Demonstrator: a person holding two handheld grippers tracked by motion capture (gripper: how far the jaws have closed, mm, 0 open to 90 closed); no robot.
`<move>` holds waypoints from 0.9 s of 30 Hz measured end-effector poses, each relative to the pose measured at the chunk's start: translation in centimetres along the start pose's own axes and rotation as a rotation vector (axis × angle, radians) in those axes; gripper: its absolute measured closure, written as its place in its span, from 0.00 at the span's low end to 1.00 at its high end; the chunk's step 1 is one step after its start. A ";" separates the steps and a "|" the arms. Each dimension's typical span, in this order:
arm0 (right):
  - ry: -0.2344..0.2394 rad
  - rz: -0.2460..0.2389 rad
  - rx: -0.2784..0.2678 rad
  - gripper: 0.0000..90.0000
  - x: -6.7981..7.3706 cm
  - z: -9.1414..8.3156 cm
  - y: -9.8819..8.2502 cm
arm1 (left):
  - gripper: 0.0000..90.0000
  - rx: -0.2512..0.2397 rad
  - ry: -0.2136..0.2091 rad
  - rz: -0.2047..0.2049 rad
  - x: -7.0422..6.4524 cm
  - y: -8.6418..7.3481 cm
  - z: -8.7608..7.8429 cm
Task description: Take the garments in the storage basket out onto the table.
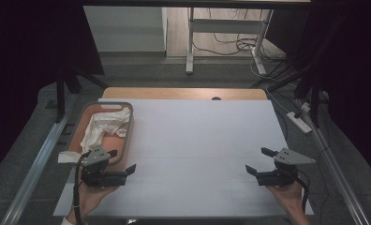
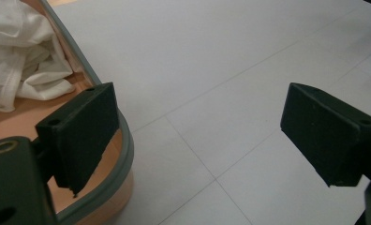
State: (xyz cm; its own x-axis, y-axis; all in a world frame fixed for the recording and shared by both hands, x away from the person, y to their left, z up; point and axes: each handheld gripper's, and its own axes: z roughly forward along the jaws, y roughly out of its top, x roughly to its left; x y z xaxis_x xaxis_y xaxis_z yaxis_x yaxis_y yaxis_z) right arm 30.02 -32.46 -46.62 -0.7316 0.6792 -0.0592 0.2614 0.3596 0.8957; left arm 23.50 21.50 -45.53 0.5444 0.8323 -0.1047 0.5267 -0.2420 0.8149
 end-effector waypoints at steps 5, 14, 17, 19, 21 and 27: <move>0.005 0.005 -0.002 0.10 -0.4 0.3 -0.1 | 0.12 -0.004 0.003 -0.009 0.1 0.0 -0.1; 0.020 -0.005 0.009 0.10 0.0 0.8 0.1 | 0.13 -0.014 -0.003 -0.009 0.2 -0.2 -0.5; 0.019 -0.019 0.018 0.10 0.3 1.0 0.1 | 0.13 -0.025 -0.004 -0.007 0.0 0.0 -0.8; 0.024 -0.015 0.015 0.10 0.3 1.1 0.1 | 0.13 -0.029 -0.003 -0.005 0.0 0.1 -1.0; 0.020 -0.015 0.018 0.10 0.2 1.2 0.1 | 0.13 -0.036 -0.003 -0.005 0.0 0.2 -1.2; 0.025 -0.010 0.017 0.10 0.0 1.6 0.1 | 0.13 -0.051 0.002 -0.011 0.7 0.6 -1.4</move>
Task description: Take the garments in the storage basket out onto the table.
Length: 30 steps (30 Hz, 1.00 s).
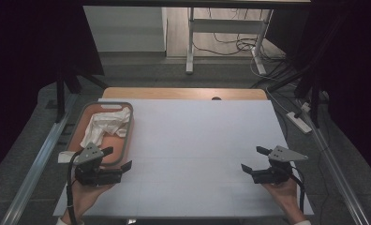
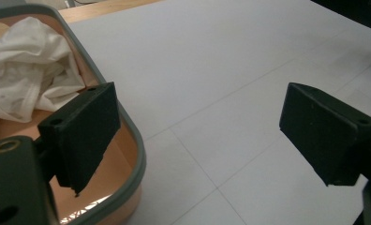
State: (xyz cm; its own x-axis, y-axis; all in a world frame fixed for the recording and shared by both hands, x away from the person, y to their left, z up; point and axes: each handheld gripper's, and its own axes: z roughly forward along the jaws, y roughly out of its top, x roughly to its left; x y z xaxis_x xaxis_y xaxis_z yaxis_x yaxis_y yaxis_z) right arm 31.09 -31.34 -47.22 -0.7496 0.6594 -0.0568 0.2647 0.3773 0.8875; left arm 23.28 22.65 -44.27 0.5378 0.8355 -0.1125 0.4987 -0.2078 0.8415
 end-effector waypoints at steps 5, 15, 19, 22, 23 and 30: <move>0.004 -0.007 0.015 0.10 0.2 0.4 -0.1 | 0.13 -0.002 0.008 -0.007 0.7 0.3 0.0; 0.007 -0.019 0.017 0.10 0.7 0.4 -0.2 | 0.13 -0.021 -0.006 -0.019 1.2 1.2 -0.1; 0.017 -0.023 0.019 0.10 0.9 0.8 -0.1 | 0.13 -0.026 -0.008 -0.016 1.5 1.6 -0.2; 0.018 -0.031 0.029 0.10 1.3 1.0 0.0 | 0.13 -0.033 -0.016 -0.018 1.8 1.9 -0.2; 0.017 -0.035 0.032 0.10 1.4 1.0 0.0 | 0.13 -0.034 -0.017 -0.020 1.9 2.0 -0.1; 0.016 -0.037 0.031 0.10 1.9 1.2 0.0 | 0.13 -0.039 -0.016 -0.028 2.7 2.5 -0.1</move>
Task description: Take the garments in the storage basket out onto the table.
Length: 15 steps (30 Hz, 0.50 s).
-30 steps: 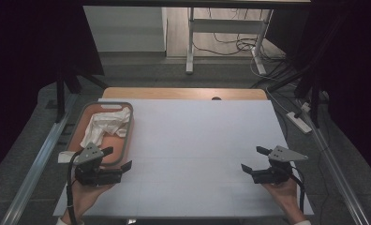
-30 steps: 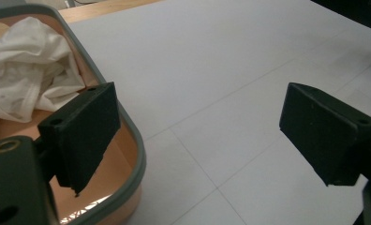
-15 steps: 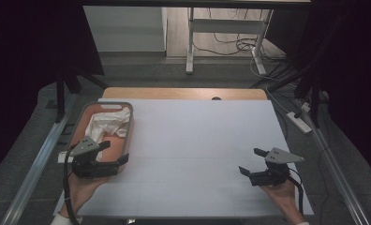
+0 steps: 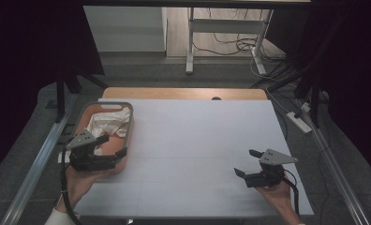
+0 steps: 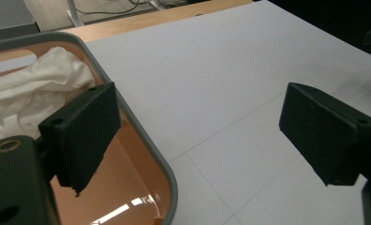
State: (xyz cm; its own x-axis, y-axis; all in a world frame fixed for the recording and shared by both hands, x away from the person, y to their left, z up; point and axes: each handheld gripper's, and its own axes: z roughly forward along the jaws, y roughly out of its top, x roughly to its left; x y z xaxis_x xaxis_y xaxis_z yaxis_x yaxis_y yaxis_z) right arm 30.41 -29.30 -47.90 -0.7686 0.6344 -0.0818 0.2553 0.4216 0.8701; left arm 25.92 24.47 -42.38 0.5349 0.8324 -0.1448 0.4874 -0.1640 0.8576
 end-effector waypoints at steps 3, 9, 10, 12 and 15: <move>0.002 0.001 0.000 0.10 0.0 0.2 0.0 | 0.13 -0.007 0.005 -0.003 0.5 0.6 0.2; -0.003 -0.005 0.003 0.10 0.0 0.3 0.0 | 0.13 -0.020 0.007 -0.010 1.3 1.8 0.7; -0.004 -0.006 0.004 0.10 0.0 0.3 0.0 | 0.13 -0.018 0.014 -0.008 1.4 1.9 0.8; -0.002 -0.010 0.006 0.10 0.0 0.4 0.1 | 0.13 -0.008 0.025 -0.001 1.6 2.2 1.0; -0.007 -0.013 0.011 0.10 0.0 0.7 0.1 | 0.13 0.001 0.031 -0.003 2.2 2.5 1.4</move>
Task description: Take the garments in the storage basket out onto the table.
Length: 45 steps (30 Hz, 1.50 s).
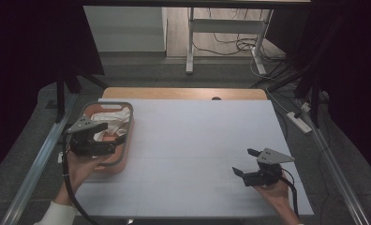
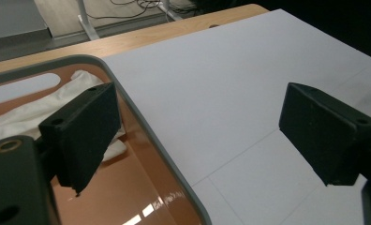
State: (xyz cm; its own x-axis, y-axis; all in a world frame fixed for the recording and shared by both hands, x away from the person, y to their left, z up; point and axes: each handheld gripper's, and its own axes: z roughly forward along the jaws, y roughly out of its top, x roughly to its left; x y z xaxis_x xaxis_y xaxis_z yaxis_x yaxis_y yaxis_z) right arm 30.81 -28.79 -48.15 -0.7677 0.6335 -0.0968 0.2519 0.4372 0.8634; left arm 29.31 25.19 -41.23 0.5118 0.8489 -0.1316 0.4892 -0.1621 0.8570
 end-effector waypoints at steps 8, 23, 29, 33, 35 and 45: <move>-0.001 -0.008 0.012 0.10 -0.1 0.7 0.0 | 0.13 0.025 0.016 -0.016 1.6 0.2 0.8; -0.018 -0.004 0.013 0.10 -0.1 1.0 -0.1 | 0.13 0.032 0.052 -0.053 4.5 0.9 1.9; -0.026 -0.011 0.024 0.10 0.1 0.9 -0.3 | 0.13 0.030 0.073 -0.058 5.4 1.3 2.0; -0.030 -0.016 0.025 0.10 0.1 0.9 -0.3 | 0.13 0.024 0.086 -0.064 5.8 1.4 1.8; -0.025 -0.013 0.020 0.10 0.1 1.0 -0.3 | 0.13 0.025 0.096 -0.066 6.1 1.4 1.7; -0.022 -0.020 0.028 0.10 0.0 1.3 -0.3 | 0.14 0.050 0.134 -0.102 7.3 1.5 1.9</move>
State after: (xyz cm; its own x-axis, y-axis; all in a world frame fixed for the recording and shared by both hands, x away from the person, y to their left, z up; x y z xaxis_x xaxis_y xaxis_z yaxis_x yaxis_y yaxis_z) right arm 31.50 -28.12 -49.07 -0.7598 0.6379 -0.1252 0.2531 0.4677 0.8469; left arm 35.18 30.19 -41.86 0.3606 0.9213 -0.1457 0.5701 -0.0941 0.8162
